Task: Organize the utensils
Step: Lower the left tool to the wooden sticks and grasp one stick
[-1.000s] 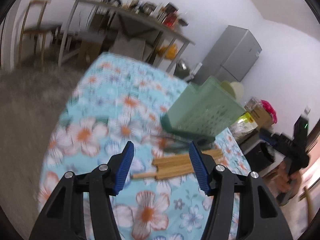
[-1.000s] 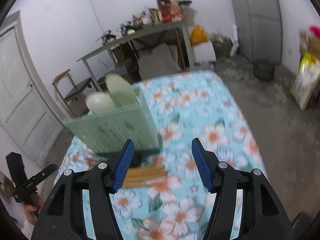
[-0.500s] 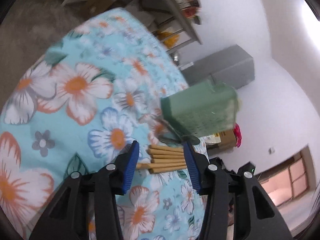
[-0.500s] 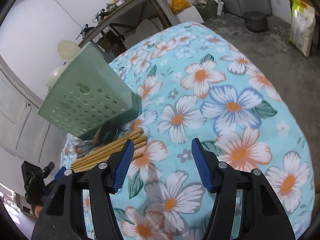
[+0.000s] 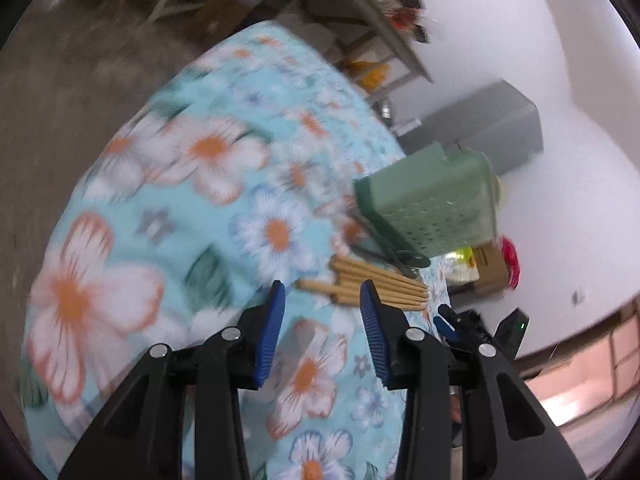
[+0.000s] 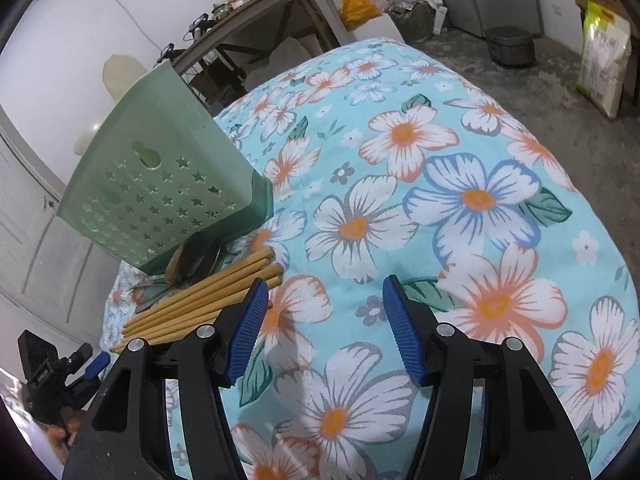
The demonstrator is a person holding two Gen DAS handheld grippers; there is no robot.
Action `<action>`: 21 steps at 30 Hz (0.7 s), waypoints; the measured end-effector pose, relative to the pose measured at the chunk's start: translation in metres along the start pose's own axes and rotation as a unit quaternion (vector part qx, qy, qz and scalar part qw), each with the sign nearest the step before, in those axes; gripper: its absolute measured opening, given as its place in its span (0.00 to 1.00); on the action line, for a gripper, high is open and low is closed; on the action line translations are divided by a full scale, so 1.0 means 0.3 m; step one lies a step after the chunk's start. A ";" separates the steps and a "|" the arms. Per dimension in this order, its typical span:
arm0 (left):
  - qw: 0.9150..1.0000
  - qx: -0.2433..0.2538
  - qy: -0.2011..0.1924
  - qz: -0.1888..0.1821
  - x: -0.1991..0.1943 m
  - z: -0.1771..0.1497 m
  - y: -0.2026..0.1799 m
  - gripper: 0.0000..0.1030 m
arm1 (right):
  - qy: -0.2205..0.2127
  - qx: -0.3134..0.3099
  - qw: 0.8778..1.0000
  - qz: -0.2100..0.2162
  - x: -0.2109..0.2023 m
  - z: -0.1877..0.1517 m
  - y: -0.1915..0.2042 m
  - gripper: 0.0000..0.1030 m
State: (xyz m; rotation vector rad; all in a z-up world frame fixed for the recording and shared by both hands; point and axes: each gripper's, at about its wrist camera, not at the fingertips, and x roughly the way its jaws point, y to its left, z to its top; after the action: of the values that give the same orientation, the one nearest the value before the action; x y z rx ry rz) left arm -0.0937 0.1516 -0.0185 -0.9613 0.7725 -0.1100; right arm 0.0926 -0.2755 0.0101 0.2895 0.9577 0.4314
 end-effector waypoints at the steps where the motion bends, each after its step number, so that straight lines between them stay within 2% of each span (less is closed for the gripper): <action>1: 1.000 -0.012 0.001 -0.007 -0.005 -0.009 0.019 0.36 | -0.001 -0.002 1.000 -0.002 0.001 -0.001 0.001 0.56; 3: 0.999 -0.030 0.003 -0.019 0.007 -0.022 0.038 0.37 | -0.002 -0.003 1.000 -0.002 -0.001 -0.004 0.001 0.56; 7: 1.000 -0.018 -0.020 -0.015 0.032 -0.021 0.011 0.37 | -0.004 -0.001 1.000 -0.001 0.000 -0.006 0.000 0.56; 10: 0.999 -0.012 -0.041 -0.012 0.068 -0.014 -0.019 0.33 | -0.008 -0.001 1.000 -0.004 0.002 -0.007 0.002 0.56; 12: 0.998 -0.021 -0.054 -0.024 0.089 -0.012 -0.021 0.31 | -0.011 -0.007 1.000 -0.009 0.005 -0.008 0.006 0.56; 14: 0.997 -0.034 -0.061 -0.028 0.107 -0.007 -0.028 0.24 | -0.013 -0.013 1.000 -0.014 0.006 -0.010 0.012 0.56; 17: 0.996 -0.056 -0.064 -0.028 0.122 -0.002 -0.008 0.06 | -0.015 -0.020 1.000 -0.019 0.010 -0.012 0.017 0.56; 21: 0.994 -0.069 -0.076 -0.041 0.091 -0.002 0.012 0.06 | -0.016 -0.014 1.000 -0.012 0.011 -0.011 0.011 0.56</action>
State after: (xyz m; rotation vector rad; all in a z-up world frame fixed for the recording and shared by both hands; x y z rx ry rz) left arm -0.0748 0.1421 -0.0362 -1.1196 0.6056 -0.0535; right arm 0.0909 -0.2707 0.0073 0.2583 0.9223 0.4175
